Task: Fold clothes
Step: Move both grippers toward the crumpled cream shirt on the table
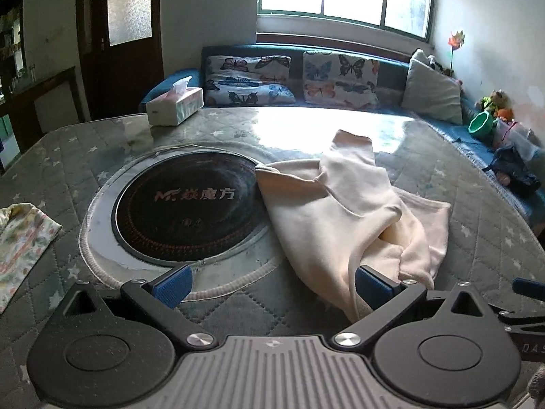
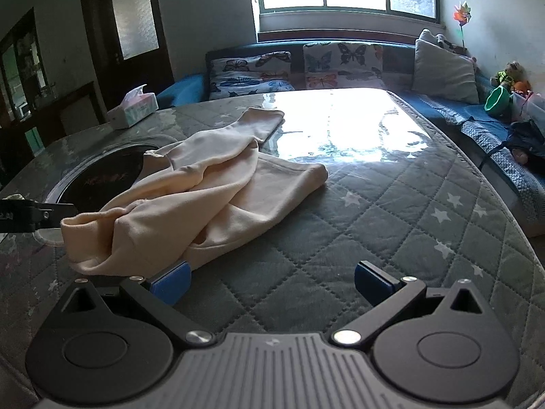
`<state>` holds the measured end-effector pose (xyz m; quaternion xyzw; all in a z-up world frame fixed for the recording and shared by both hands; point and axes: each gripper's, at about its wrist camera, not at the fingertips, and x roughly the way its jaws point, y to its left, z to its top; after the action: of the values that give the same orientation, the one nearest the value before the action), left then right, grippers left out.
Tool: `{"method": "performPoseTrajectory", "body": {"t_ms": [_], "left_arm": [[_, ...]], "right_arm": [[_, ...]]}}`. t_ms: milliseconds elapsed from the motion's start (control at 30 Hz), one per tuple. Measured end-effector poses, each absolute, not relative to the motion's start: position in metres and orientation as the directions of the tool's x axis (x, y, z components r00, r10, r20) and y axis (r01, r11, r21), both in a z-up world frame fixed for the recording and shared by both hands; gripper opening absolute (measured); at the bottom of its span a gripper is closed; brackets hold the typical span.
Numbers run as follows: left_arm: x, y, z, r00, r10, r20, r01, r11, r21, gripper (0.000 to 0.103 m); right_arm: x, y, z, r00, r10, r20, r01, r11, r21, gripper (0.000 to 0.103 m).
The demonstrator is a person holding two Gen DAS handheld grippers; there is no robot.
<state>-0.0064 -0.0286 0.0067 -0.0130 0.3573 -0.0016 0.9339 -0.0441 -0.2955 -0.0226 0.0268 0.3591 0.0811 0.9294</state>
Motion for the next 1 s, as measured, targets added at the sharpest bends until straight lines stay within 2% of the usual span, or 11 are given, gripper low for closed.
{"method": "performPoseTrajectory", "body": {"t_ms": [633,800,1000], "left_arm": [[0.007,-0.048,0.007,0.721,0.058,-0.69,0.011,0.995,0.096,0.103],[0.012,-0.051,0.01,0.732,0.028,-0.681,0.028,0.997,0.072,0.103],[0.015,-0.051,0.019,0.758,-0.051,-0.65,0.057,0.998,-0.011,0.103]], "right_arm": [[-0.038,-0.292,-0.019,0.728,0.181,-0.661,-0.135,0.983,0.121,0.103],[-0.036,-0.292,-0.018,0.73,0.184,-0.658,-0.133,0.983,0.127,0.103],[-0.033,-0.295,-0.017,0.734,0.183,-0.654,-0.124,0.983,0.136,0.103]]}}
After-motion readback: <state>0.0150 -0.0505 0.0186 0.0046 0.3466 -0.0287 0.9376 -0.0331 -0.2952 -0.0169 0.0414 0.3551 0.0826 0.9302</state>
